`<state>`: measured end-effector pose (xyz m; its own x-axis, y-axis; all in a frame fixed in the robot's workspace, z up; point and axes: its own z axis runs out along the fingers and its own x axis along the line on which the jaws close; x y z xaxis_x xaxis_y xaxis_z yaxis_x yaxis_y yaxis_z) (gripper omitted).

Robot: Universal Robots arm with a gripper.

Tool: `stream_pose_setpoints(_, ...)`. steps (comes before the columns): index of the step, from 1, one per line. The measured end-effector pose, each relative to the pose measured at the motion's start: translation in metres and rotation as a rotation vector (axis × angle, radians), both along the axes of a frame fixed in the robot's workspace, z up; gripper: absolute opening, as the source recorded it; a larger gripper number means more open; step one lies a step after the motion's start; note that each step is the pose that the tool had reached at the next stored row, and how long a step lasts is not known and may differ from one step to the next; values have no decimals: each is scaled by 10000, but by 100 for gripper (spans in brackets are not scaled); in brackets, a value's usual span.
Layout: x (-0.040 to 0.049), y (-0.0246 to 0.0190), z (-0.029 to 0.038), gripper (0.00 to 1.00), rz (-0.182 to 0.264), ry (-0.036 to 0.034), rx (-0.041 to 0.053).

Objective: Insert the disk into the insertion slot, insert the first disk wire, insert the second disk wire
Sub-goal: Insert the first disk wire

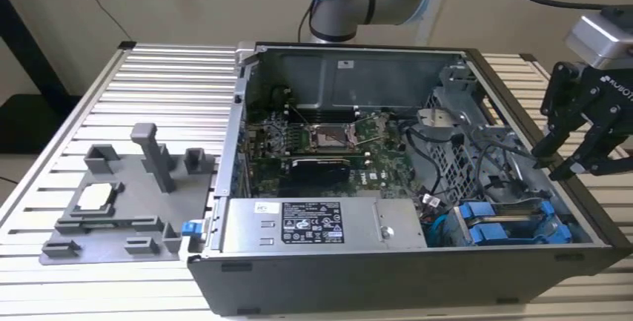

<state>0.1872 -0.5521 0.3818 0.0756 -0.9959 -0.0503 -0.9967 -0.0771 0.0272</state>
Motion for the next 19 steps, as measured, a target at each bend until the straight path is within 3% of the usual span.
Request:
stream_pose_setpoints(7,101,36,-31,40,151,5,50)
stream_pose_setpoints(13,140,162,-55,40,155,13,54)
stream_pose_setpoints(17,164,163,-89,40,154,169,55)
stream_pose_setpoints(19,167,163,-96,40,152,335,52)
